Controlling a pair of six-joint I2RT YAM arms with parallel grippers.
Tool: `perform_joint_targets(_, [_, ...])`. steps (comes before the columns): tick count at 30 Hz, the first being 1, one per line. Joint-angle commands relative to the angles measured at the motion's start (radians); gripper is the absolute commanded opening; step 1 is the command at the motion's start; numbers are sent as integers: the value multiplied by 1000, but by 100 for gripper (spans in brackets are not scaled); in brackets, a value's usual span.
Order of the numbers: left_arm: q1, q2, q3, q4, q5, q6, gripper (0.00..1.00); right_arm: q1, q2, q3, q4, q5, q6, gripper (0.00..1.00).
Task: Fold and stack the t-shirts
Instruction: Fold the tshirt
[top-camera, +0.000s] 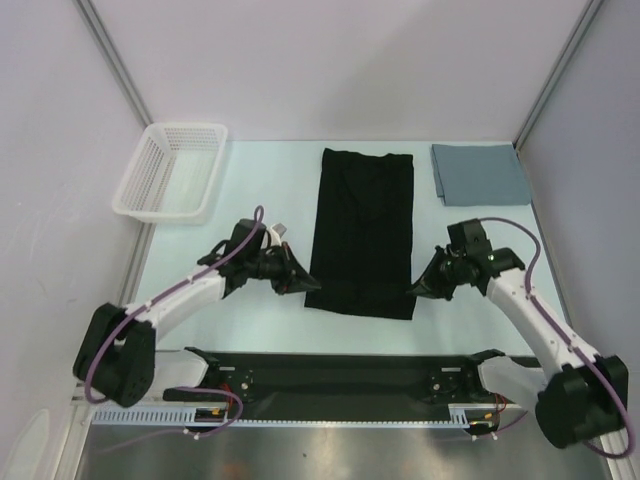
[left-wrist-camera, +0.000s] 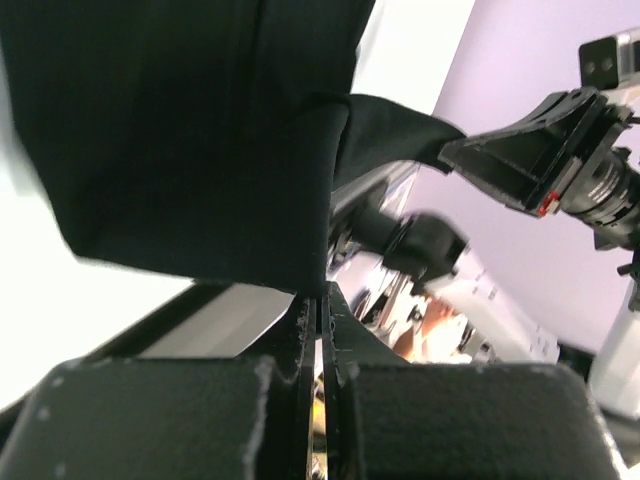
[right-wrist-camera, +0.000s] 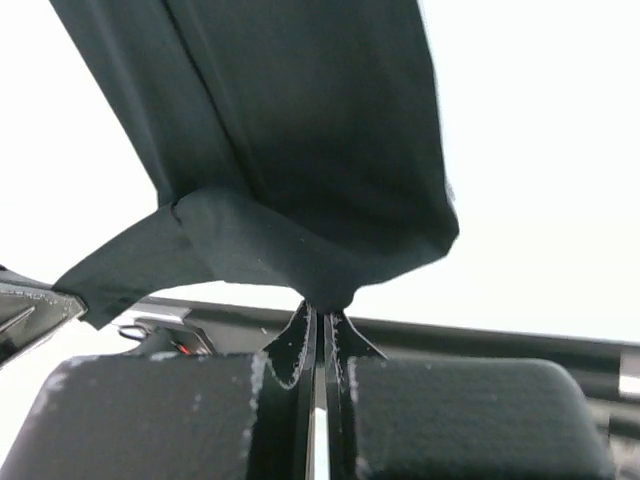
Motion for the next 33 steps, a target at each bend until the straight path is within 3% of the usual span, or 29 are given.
perform_joint_targets(1, [33,99,130,48,12,32,0,-101,114,123,41,-135,-234,0])
perform_joint_targets(17, [162,610,583,37,50,43,0,-323,710,506,88,-328,-452,0])
perform_joint_targets(24, [188,745,721,26,50,38,0,-342,897,675,81,-385,-469,0])
perform_joint_targets(33, [209,811,764,43,49,12,0,-342,1018,777,64,-401,-473,1])
